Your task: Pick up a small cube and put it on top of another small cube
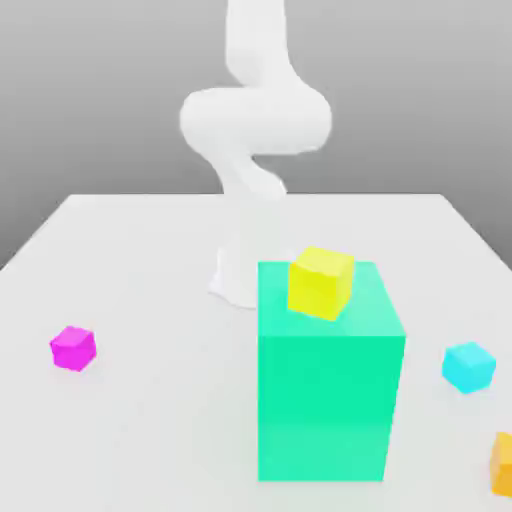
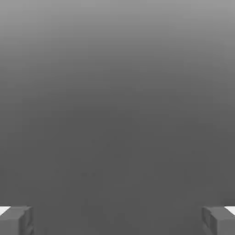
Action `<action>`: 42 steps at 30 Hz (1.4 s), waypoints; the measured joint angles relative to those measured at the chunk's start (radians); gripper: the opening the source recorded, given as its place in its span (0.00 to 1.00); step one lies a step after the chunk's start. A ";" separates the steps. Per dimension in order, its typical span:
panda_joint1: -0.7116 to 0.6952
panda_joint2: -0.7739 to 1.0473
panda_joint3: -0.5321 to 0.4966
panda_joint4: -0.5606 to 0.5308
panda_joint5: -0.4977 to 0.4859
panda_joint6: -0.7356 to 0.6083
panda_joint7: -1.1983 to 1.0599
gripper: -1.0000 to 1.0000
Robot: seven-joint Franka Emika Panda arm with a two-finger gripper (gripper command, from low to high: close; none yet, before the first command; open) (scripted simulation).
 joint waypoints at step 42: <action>-0.665 0.772 -0.136 -0.460 0.006 0.504 0.861 0.00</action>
